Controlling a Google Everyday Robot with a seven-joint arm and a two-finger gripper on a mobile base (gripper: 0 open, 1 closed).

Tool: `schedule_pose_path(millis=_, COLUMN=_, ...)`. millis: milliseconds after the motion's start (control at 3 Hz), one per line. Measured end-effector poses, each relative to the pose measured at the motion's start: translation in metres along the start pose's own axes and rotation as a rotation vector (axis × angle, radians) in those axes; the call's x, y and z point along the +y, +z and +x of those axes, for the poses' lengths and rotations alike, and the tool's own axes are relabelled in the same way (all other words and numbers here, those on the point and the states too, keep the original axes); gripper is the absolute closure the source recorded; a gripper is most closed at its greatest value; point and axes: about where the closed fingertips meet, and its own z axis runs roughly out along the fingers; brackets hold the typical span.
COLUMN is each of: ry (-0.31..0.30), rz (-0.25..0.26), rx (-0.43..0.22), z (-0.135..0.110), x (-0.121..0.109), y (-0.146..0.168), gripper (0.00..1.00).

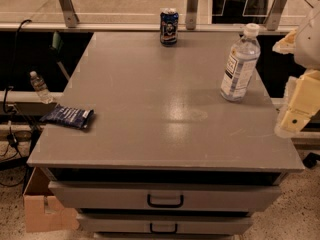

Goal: Knock blue plastic bottle over

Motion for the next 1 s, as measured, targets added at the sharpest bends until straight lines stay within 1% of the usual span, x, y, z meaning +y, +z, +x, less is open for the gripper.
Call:
schedule_pose_path(millis=333, ry=0.000, rz=0.000, rx=0.000, z=0.000, x=0.000, y=0.000, gripper=0.00)
schedule_pose_path(millis=667, ry=0.005, rz=0.016, rx=-0.011, z=0.009, x=-0.015, y=0.005, gripper=0.00)
schedule_pose_path(millis=1000, ry=0.062, rz=0.040, rx=-0.049, z=0.030, x=-0.048, y=0.017, gripper=0.00)
